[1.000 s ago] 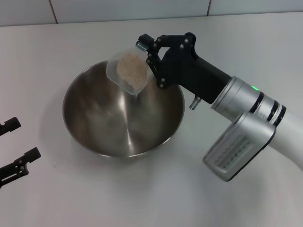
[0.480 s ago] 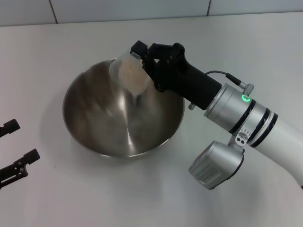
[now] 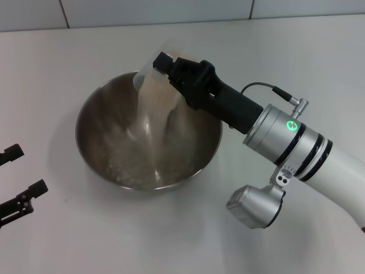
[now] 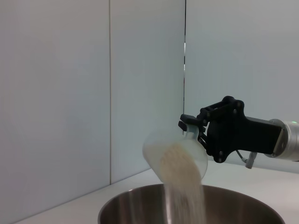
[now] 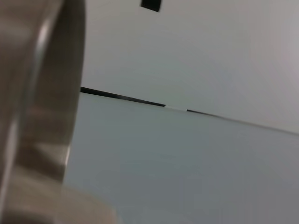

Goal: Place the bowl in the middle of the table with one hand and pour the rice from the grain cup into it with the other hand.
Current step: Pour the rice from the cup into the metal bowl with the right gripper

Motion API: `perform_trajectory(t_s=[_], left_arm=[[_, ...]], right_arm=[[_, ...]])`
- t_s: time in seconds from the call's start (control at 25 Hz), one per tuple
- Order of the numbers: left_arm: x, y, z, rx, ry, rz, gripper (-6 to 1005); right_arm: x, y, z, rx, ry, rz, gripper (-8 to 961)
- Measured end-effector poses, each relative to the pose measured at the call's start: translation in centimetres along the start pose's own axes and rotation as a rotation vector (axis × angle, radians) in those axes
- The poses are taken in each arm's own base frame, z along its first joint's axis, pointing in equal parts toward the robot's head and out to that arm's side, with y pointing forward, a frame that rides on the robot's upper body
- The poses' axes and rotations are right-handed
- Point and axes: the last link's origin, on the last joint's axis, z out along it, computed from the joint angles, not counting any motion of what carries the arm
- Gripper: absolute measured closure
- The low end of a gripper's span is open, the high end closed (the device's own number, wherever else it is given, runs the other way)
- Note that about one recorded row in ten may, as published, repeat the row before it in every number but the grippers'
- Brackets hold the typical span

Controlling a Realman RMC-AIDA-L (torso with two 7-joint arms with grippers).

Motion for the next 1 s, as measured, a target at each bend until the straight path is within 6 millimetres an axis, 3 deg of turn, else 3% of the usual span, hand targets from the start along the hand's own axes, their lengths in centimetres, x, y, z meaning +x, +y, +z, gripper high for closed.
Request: perform_trajectory(t_s=[0.56,1.0], left_arm=[[-0.06,0.08,0.09,0.003,0.004,-0.004,203],[-0.05,0.09,0.2,0.0,0.004,-0.003,203]], right_arm=[[-0.42,-0.14,0.07,0.015,-0.049,-0.272,896],[-0.65,-0.23,0.21,0.025,-0.073,-0.342,891]])
